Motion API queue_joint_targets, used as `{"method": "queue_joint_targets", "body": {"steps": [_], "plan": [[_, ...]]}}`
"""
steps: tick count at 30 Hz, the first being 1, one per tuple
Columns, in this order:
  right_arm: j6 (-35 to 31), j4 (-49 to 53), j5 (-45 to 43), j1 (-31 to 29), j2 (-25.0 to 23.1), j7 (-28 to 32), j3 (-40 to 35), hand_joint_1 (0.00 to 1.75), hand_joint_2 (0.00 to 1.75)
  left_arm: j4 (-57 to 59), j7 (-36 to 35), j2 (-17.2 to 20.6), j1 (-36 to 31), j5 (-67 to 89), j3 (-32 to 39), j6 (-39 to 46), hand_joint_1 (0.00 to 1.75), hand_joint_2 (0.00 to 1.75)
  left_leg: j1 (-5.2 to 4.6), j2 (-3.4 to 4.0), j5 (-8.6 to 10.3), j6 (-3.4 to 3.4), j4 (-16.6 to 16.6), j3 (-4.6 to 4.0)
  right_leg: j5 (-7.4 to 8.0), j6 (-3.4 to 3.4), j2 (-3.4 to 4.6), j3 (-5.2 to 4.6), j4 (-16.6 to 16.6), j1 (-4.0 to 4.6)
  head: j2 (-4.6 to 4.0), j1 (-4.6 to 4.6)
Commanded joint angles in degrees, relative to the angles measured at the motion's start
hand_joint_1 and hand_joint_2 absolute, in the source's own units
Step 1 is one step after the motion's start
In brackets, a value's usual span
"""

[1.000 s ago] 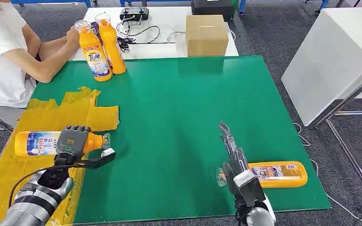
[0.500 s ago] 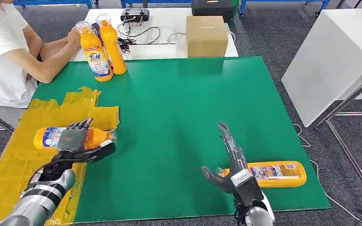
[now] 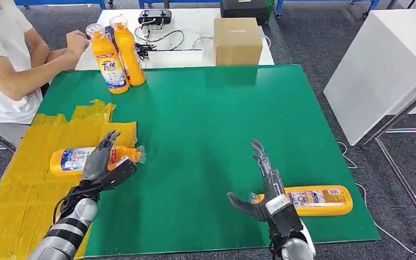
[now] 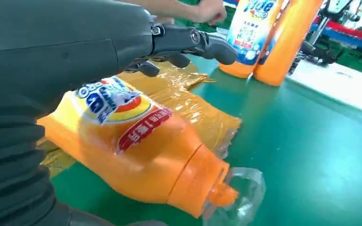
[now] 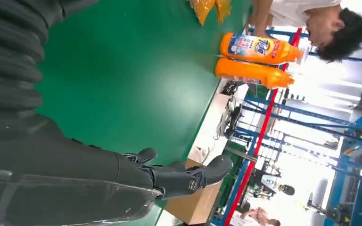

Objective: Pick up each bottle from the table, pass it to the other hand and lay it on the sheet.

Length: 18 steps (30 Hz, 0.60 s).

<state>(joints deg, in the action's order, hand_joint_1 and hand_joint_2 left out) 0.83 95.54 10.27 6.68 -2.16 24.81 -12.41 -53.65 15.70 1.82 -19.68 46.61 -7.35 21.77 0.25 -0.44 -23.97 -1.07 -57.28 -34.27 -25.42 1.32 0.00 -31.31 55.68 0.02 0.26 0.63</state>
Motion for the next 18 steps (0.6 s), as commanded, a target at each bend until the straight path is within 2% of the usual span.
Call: {"method": "queue_joint_targets", "body": {"steps": [1, 3, 4, 5, 6, 7, 18], "plan": [[-3.61, 0.51, 1.7, 0.53, 1.84, 1.05, -0.4, 0.0, 1.75, -22.75, 15.59, -5.95, 9.29, -18.15, 3.18, 7.65, 0.0, 0.0, 0.01, 0.07, -0.07, 0.0, 0.0, 0.06, -0.04, 0.03, 0.03, 0.06, -0.05, 0.01, 0.0, 0.0], [-7.72, 2.49, 7.22, 1.0, 3.24, 0.81, -1.46, 0.0, 1.75, -32.88, 20.09, -7.47, 12.83, -24.38, 2.88, 11.28, 0.0, 0.0, 0.0, 0.07, -0.08, -0.02, -0.04, -0.02, -0.06, 0.05, 0.0, -0.01, -0.01, 0.0, 0.0, 0.0], [-10.12, 3.57, 10.87, 1.22, 4.03, 0.37, -1.95, 0.0, 1.75, -36.73, 21.71, -8.04, 14.05, -26.75, 3.07, 12.62, 0.0, 1.75, 0.02, 0.05, -0.18, -0.03, -0.1, 0.04, -0.15, 0.08, -0.02, 0.11, 0.0, 0.02, 0.0, -0.02], [-13.75, 4.71, 16.51, 1.61, 4.73, -0.62, -2.21, 0.0, 1.75, -40.32, 22.47, -8.47, 15.21, -29.84, 3.23, 12.86, 0.0, 1.75, 0.01, 0.09, -0.14, -0.03, -0.09, -0.04, -0.1, 0.07, 0.03, -0.03, 0.02, -0.02, 0.0, 0.0], [-17.03, 6.32, 22.79, 2.35, 6.12, -2.43, -2.99, 0.0, 1.75, -44.11, 22.42, -8.62, 16.56, -34.28, 3.53, 11.4, 0.0, 1.75, 0.04, 0.15, -0.37, -0.04, -0.16, 0.25, -0.27, 0.12, 0.06, 0.31, -0.02, 0.02, 0.0, 0.0], [-17.52, 7.37, 24.0, 2.91, 6.96, -2.81, -3.29, 0.0, 1.75, -45.48, 22.29, -8.61, 17.12, -35.26, 3.92, 10.98, 0.0, 1.75, 0.03, 0.1, -0.18, -0.05, -0.13, -0.14, -0.09, 0.07, 0.06, -0.1, 0.03, 0.02, 0.0, 0.02], [-17.88, 7.33, 23.9, 3.1, 7.26, -2.81, -3.48, 0.0, 1.75, -44.18, 22.9, -8.56, 16.79, -35.84, 4.4, 10.39, 0.0, 1.75, -0.03, 0.1, -0.18, -0.06, 0.03, 0.05, -0.05, 0.02, 0.04, 0.02, -0.07, -0.03, 0.0, 0.0]]}}
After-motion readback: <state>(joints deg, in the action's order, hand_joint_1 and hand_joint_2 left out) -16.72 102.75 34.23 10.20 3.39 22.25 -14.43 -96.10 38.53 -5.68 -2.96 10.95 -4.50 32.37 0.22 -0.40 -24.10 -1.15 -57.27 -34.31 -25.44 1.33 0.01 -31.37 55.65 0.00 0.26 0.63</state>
